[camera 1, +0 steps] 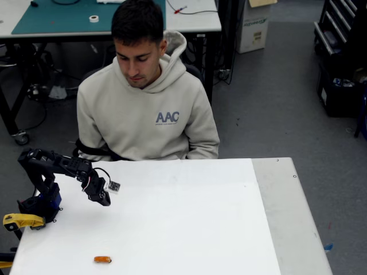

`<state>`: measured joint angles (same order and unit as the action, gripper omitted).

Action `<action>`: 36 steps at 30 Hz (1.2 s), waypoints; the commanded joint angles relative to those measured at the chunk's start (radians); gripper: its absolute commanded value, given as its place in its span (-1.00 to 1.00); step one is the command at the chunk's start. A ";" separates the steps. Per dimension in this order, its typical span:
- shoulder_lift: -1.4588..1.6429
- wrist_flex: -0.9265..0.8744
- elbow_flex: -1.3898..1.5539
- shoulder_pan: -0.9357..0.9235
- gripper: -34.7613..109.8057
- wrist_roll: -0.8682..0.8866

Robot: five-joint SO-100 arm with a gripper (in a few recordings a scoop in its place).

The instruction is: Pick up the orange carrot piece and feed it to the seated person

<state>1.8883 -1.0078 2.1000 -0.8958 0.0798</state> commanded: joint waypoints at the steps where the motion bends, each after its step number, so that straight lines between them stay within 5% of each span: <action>1: -0.054 0.000 -0.143 -0.063 -0.55 -0.052; 13: -0.239 0.000 -0.295 -0.255 -0.55 -0.367; 36: -0.339 0.000 -0.511 -0.549 -0.55 -0.680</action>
<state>1.5324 -1.0078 1.6705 -1.3898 -0.5614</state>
